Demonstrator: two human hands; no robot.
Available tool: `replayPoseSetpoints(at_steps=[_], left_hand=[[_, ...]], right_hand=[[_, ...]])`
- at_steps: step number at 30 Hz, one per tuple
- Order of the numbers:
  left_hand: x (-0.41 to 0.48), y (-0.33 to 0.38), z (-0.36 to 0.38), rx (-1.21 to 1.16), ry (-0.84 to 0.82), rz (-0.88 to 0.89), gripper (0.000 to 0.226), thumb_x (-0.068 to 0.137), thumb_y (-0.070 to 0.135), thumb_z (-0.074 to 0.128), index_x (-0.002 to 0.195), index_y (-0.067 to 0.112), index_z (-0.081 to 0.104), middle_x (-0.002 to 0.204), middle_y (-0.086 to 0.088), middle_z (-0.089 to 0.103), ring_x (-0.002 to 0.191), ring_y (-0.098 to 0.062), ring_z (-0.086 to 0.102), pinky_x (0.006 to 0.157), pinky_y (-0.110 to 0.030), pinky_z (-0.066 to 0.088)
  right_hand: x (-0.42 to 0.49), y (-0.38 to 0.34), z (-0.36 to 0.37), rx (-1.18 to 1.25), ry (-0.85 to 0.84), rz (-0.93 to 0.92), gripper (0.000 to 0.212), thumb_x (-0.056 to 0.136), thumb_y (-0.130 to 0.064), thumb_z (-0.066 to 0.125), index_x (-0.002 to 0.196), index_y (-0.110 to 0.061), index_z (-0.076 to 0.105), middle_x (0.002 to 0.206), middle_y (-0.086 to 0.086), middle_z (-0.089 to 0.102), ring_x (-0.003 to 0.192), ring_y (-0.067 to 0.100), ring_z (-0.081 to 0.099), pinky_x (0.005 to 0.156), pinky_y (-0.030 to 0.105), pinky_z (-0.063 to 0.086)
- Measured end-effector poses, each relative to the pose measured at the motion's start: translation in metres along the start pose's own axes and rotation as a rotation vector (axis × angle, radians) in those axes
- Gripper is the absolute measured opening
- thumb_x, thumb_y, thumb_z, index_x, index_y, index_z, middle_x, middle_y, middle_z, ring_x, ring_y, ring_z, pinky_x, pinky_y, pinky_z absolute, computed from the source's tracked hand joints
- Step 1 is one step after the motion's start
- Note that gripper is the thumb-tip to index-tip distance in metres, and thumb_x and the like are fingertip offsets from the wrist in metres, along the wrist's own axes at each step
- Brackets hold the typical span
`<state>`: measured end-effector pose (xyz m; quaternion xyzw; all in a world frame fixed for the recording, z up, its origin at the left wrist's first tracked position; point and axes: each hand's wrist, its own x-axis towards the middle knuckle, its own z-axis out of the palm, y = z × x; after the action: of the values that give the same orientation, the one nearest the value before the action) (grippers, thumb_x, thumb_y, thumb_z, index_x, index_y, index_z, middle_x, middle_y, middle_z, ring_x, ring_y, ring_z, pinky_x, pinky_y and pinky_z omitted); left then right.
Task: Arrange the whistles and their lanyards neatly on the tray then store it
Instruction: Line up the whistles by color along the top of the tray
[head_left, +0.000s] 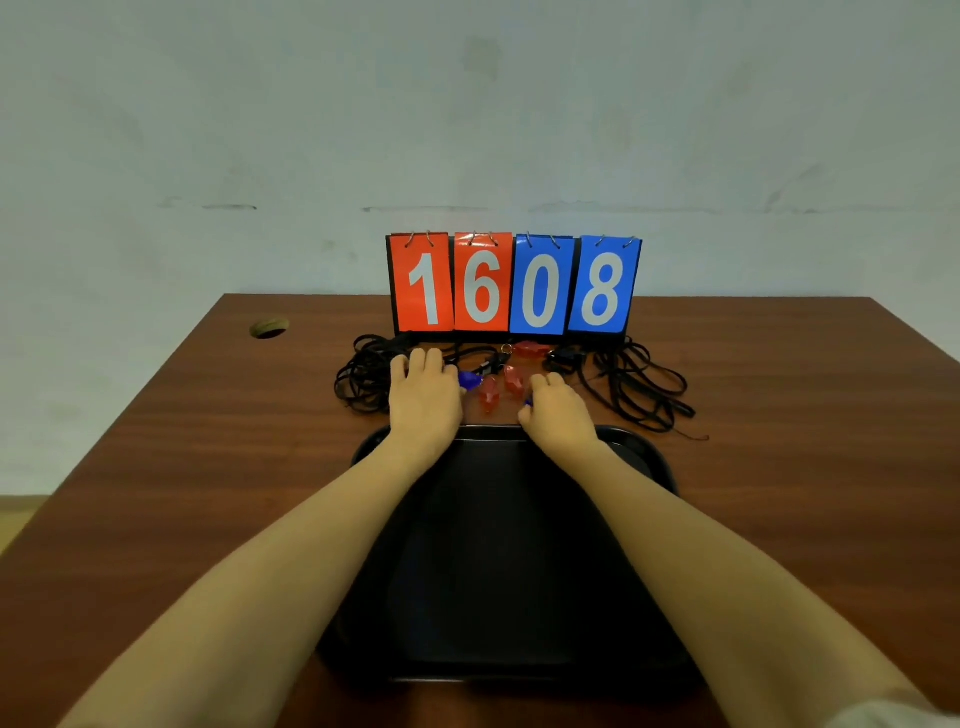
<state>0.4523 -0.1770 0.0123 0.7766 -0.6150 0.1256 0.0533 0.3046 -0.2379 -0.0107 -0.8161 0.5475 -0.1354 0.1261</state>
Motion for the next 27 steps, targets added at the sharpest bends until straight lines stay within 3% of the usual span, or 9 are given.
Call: replayPoseSetpoints(at_steps=[7, 10, 13, 16, 20, 22, 25, 27], left_hand=[[-0.041, -0.009, -0.017, -0.106, 0.067, 0.023, 0.045, 0.1, 0.028, 0.038, 0.144, 0.019, 0.033, 0.121, -0.009, 0.053, 0.114, -0.027, 0.048, 0.106, -0.042, 0.027], [-0.067, -0.013, -0.016, -0.179, 0.104, -0.027, 0.039, 0.099, 0.028, 0.04, 0.136, 0.016, 0.045, 0.116, -0.01, 0.057, 0.107, -0.028, 0.053, 0.1, -0.041, 0.032], [-0.091, -0.018, -0.007, -0.243, 0.036, -0.121, 0.038, 0.099, 0.032, 0.037, 0.13, 0.013, 0.049, 0.118, -0.008, 0.059, 0.109, -0.027, 0.055, 0.097, -0.041, 0.033], [-0.11, -0.025, 0.005, -0.185, -0.088, -0.179, 0.039, 0.099, 0.035, 0.034, 0.126, 0.011, 0.05, 0.123, -0.008, 0.057, 0.114, -0.028, 0.05, 0.097, -0.041, 0.032], [-0.123, -0.03, 0.004, -0.089, -0.123, -0.224, 0.047, 0.097, 0.042, 0.037, 0.121, 0.005, 0.051, 0.126, -0.013, 0.048, 0.117, -0.031, 0.041, 0.096, -0.041, 0.031], [-0.128, -0.035, 0.002, -0.089, -0.069, -0.176, 0.047, 0.094, 0.043, 0.045, 0.121, 0.006, 0.052, 0.125, -0.013, 0.05, 0.114, -0.032, 0.044, 0.093, -0.042, 0.035], [-0.139, -0.044, 0.005, -0.027, -0.005, 0.042, 0.042, 0.082, 0.029, 0.064, 0.119, 0.008, 0.061, 0.115, -0.01, 0.063, 0.102, -0.031, 0.057, 0.082, -0.043, 0.045], [-0.145, -0.049, 0.008, 0.002, -0.021, 0.096, 0.047, 0.078, 0.021, 0.065, 0.123, 0.008, 0.061, 0.115, -0.009, 0.065, 0.103, -0.031, 0.058, 0.083, -0.042, 0.046]], right_hand=[[-0.035, 0.008, -0.02, 0.199, 0.194, 0.05, 0.017, 0.09, -0.004, 0.052, 0.106, -0.008, 0.054, 0.109, 0.008, 0.055, 0.097, 0.022, 0.056, 0.082, 0.034, 0.052], [-0.057, 0.0, -0.03, 0.308, 0.243, 0.011, 0.015, 0.09, -0.006, 0.054, 0.106, -0.009, 0.054, 0.107, 0.002, 0.052, 0.094, 0.016, 0.056, 0.081, 0.032, 0.053], [-0.084, -0.015, -0.03, 0.362, 0.229, -0.043, 0.016, 0.091, -0.007, 0.055, 0.106, -0.012, 0.053, 0.106, -0.004, 0.048, 0.09, 0.01, 0.053, 0.079, 0.025, 0.049], [-0.106, -0.029, -0.022, 0.389, 0.214, -0.114, 0.014, 0.09, -0.006, 0.054, 0.103, -0.011, 0.054, 0.106, 0.0, 0.051, 0.088, 0.015, 0.057, 0.078, 0.031, 0.053], [-0.123, -0.04, -0.013, 0.361, 0.182, -0.159, 0.015, 0.09, -0.004, 0.052, 0.105, -0.007, 0.054, 0.107, 0.005, 0.053, 0.088, 0.02, 0.058, 0.076, 0.035, 0.052], [-0.127, -0.041, -0.011, 0.341, 0.173, -0.17, 0.014, 0.09, -0.004, 0.051, 0.104, -0.006, 0.054, 0.105, 0.006, 0.054, 0.088, 0.02, 0.057, 0.075, 0.035, 0.052], [-0.129, -0.038, -0.01, 0.301, 0.154, -0.167, 0.015, 0.091, -0.003, 0.049, 0.105, -0.005, 0.055, 0.105, 0.007, 0.054, 0.087, 0.022, 0.057, 0.075, 0.037, 0.051], [-0.127, -0.036, -0.009, 0.27, 0.14, -0.144, 0.015, 0.092, -0.004, 0.048, 0.106, -0.005, 0.055, 0.104, 0.008, 0.055, 0.085, 0.023, 0.057, 0.073, 0.037, 0.05]])
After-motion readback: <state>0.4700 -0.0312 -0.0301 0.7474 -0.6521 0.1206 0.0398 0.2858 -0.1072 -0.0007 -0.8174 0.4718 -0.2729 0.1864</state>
